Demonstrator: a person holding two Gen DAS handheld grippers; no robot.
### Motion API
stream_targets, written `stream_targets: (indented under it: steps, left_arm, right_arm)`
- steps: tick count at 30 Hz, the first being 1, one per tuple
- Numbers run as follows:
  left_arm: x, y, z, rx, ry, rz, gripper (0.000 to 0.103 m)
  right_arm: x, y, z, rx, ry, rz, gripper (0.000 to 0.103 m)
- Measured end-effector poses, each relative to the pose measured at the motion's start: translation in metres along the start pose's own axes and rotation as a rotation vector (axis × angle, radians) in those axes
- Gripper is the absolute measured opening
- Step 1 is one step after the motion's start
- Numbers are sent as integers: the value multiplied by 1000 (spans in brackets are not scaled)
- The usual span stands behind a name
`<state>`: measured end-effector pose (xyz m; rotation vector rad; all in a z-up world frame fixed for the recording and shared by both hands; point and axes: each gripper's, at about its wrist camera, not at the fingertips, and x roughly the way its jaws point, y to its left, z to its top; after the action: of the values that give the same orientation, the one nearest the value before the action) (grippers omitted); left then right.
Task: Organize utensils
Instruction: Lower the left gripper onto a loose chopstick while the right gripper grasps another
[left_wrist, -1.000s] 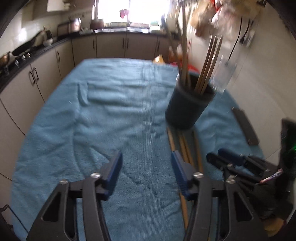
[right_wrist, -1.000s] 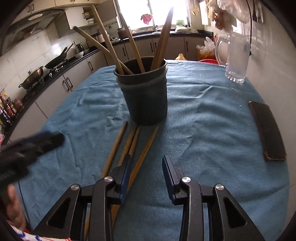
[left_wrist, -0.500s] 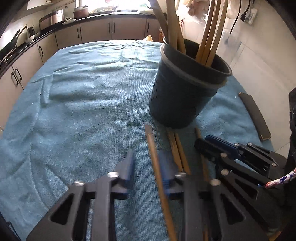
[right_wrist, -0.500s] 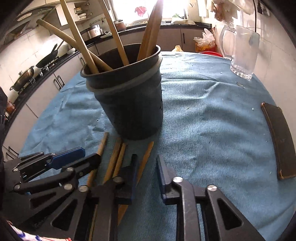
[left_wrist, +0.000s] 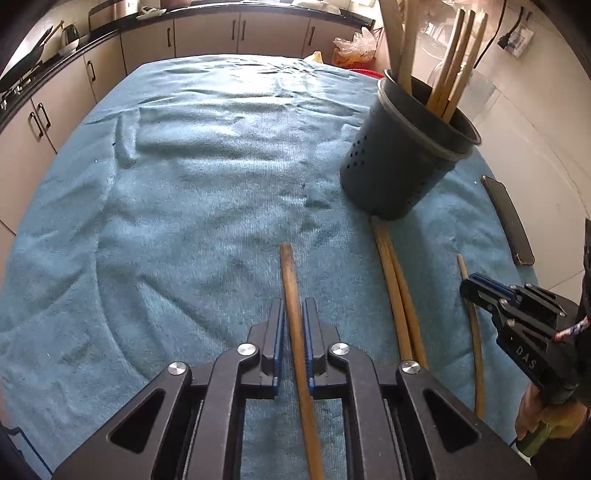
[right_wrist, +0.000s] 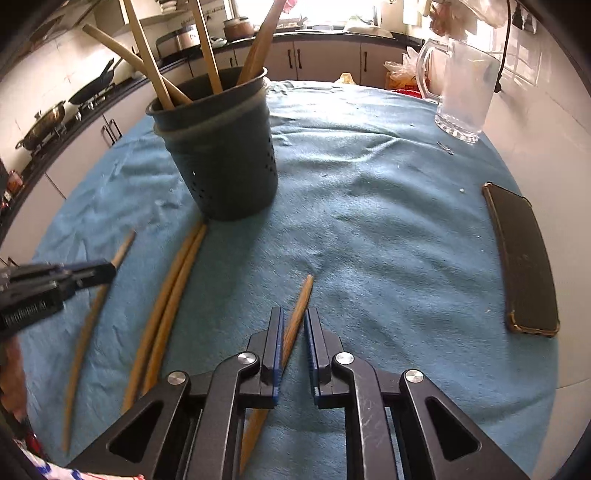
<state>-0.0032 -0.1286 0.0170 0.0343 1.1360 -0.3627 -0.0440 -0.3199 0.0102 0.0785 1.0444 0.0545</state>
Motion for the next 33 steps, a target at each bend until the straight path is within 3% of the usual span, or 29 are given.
stream_targets:
  steps: [3,11,19,20,21,24,33]
  left_arm:
    - [6,-4,9,25,6,47,28]
    - [17,-7,25,49,6,70,28]
    - [20,-17,20,71,-50,88,28]
    - [20,-17,21,73,-54,90,24]
    - [19,-18,19,72,-55,87,6]
    - [17,-15,20,37,-44,50,7]
    - [-47,-15,12,0,-184,-2,7]
  right_arm:
    - [2,4,5,-9,20,-24,13]
    - [15,11,27,3,80,-105,13]
    - [15,20,23,35,32,-143,12]
    - [15,21,23,33,30,-136,9]
    - [15,20,24,35,30,-130,7]
    - [13,17,27,55,15,-64,5]
    - [-37,17,23,84,-161,-13,5]
